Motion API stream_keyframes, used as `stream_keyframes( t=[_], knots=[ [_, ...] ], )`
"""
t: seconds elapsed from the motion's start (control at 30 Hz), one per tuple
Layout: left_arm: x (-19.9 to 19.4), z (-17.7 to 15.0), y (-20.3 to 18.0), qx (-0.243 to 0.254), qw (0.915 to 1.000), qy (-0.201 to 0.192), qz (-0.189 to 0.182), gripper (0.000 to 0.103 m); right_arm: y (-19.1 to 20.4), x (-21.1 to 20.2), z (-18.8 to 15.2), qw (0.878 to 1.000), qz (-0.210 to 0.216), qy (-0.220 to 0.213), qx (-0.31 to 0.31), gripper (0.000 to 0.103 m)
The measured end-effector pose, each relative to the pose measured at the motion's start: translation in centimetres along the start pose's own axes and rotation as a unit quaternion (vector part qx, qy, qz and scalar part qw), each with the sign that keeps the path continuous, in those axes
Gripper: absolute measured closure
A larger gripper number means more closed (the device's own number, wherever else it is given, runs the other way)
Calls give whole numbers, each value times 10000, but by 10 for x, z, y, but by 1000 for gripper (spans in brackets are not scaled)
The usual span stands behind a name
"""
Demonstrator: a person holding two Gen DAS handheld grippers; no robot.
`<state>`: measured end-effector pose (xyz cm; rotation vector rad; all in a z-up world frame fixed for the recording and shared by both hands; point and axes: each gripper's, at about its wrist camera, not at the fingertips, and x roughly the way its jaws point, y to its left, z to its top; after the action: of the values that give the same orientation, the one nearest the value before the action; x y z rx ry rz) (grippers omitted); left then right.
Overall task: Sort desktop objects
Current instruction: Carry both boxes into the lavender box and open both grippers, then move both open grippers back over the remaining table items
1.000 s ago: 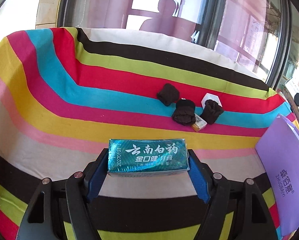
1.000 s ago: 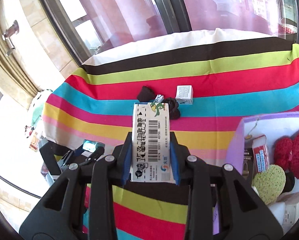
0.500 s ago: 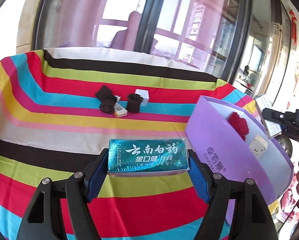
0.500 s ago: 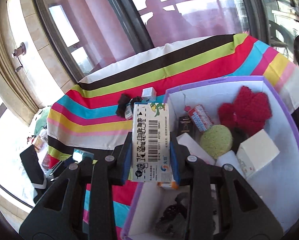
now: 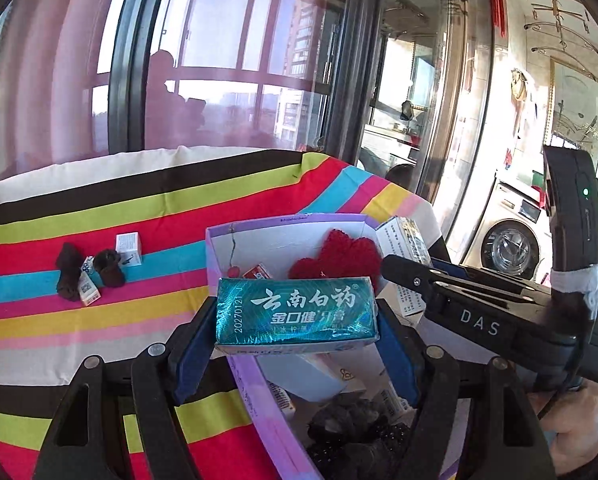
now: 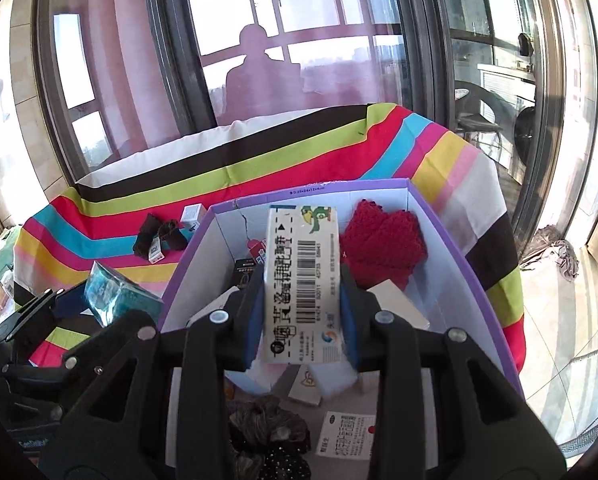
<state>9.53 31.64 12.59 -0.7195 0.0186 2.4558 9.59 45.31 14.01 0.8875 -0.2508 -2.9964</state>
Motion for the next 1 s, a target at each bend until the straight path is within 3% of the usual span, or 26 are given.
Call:
stream_keyframes(
  t=[0.27,0.43,0.6,0.8,1.0],
  knots=[
    [8,-15,-17,321,9990,242,-182,25,-23,5,0,9976,255,58,640,64],
    [8,-20,-23,376,9986,305,-204,20,-19,3,0,9982,324,73,502,41],
    [2,-20,-22,354,9989,240,-190,20,-18,0,-2,9984,276,10,498,41],
    [-12,-16,2,36,9999,-114,30,20,-17,-3,-4,9985,254,-38,476,40],
    [-17,-20,47,-397,9971,-431,484,20,-16,-4,-5,9989,175,-61,437,39]
  ],
)
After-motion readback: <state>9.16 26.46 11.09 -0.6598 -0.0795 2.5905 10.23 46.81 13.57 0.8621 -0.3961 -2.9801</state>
